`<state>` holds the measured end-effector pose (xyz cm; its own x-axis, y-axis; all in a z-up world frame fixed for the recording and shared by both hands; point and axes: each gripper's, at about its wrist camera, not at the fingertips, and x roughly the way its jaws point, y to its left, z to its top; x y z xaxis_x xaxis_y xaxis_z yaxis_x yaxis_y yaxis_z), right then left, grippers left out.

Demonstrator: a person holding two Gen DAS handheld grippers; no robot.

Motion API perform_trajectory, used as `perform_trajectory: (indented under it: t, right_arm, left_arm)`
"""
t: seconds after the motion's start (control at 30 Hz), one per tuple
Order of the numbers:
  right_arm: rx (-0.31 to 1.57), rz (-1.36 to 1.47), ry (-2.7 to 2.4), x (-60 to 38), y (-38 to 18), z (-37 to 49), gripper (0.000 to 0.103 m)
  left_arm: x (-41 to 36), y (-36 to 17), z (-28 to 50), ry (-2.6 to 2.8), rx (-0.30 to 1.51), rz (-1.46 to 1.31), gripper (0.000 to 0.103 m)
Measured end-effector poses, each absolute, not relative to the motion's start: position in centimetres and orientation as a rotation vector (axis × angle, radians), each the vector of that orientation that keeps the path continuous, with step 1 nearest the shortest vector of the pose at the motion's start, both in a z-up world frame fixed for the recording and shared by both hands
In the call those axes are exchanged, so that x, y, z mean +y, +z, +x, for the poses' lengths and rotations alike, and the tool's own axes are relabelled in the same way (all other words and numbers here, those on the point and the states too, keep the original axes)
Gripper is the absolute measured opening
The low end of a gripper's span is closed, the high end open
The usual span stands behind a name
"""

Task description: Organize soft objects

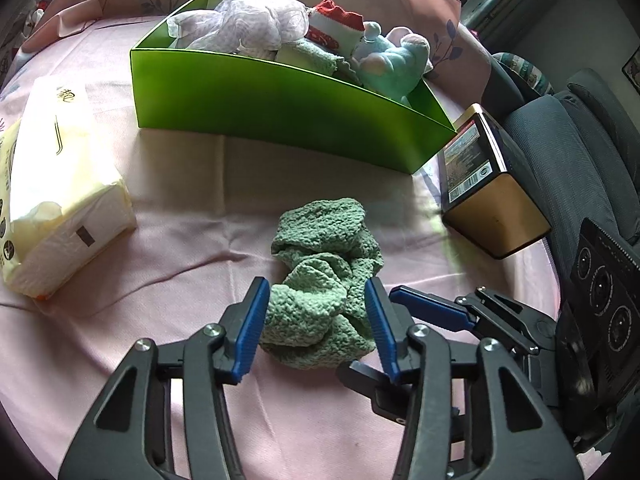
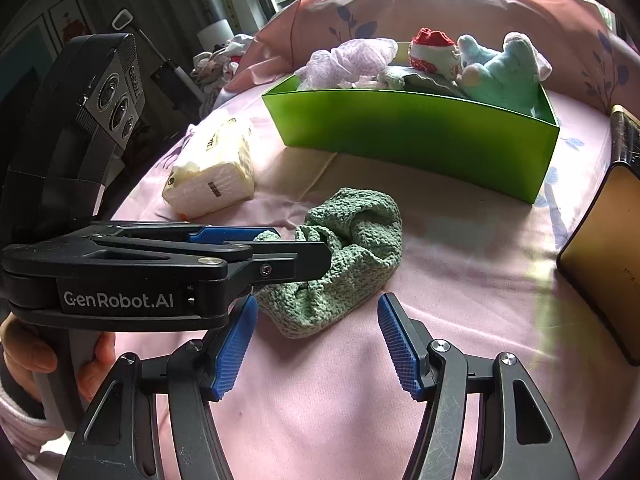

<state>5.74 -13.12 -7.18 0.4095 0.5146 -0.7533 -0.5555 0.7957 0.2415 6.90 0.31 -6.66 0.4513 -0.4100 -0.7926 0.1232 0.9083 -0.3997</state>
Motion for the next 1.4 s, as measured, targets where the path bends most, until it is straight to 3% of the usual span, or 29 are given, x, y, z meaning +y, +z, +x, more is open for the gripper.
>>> perform_trajectory:
  t: [0.07,0.13,0.23,0.27,0.47,0.67,1.4]
  right_arm:
    - [0.923,-0.051,0.683,-12.9,-7.2,5.7,0.062]
    - [0.93,-0.045,0.704,-12.7,-7.3,5.7,0.051]
    - [0.927,-0.052,0.702,-12.5,-7.5,5.7,0.045]
    - [0.927,-0.051,0.707,-12.5,-7.5,5.7,0.037]
    - [0.918,-0.046,0.697,-12.7,-7.4,5.8,0.019]
    - [0.893,-0.068,0.693,-12.5,-7.0,5.4,0.014]
    - [0.724,-0.094,0.698,-12.9,-0.6,2.6,0.014]
  left_arm:
    - [0.4,-6.8,7.0,-0.335,1.06,-0.313,0.031]
    - [0.5,-6.8,6.9,-0.333,1.062,-0.32,0.031]
    - [0.5,-6.9,6.9,-0.336,1.064,-0.318,0.03]
    - [0.5,-6.9,6.9,-0.336,1.066,-0.319,0.028]
    - [0.8,-7.2,6.9,-0.347,1.072,-0.348,0.019]
    - [1.2,-7.0,6.6,-0.348,1.067,-0.369,0.019]
    - [0.7,0.2,4.2,-0.377,0.923,-0.322,0.016]
